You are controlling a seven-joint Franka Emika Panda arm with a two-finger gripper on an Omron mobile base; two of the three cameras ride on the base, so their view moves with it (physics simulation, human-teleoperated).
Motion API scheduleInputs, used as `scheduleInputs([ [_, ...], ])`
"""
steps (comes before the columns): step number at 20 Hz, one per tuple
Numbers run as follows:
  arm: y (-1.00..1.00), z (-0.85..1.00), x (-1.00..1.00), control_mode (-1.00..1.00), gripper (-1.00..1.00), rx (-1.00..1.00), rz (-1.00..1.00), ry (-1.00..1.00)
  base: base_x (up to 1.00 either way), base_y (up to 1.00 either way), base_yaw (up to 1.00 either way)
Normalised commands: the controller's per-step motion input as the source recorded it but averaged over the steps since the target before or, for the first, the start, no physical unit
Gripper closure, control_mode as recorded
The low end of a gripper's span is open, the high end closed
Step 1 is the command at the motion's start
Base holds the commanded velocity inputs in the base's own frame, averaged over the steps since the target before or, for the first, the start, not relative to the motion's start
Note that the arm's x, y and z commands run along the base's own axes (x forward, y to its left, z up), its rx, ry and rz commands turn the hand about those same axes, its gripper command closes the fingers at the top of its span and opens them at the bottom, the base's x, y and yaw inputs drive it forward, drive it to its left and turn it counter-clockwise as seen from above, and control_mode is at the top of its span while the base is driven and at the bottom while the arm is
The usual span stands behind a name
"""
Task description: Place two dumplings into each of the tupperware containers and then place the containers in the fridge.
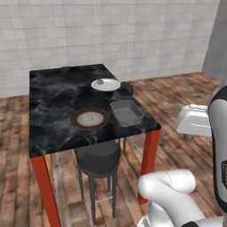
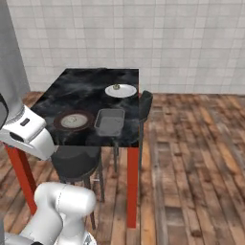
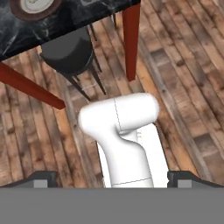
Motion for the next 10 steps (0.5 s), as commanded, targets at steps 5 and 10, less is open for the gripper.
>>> scheduleInputs([
  [5,0.0,0.0,0.0,1.0,-1.0,0.0,0.0,0.0,0.39,0.71,0.17],
  [10,0.0,0.0,0.0,1.0,-1.0,0.0,0.0,0.0,0.36,0.35,0.12],
])
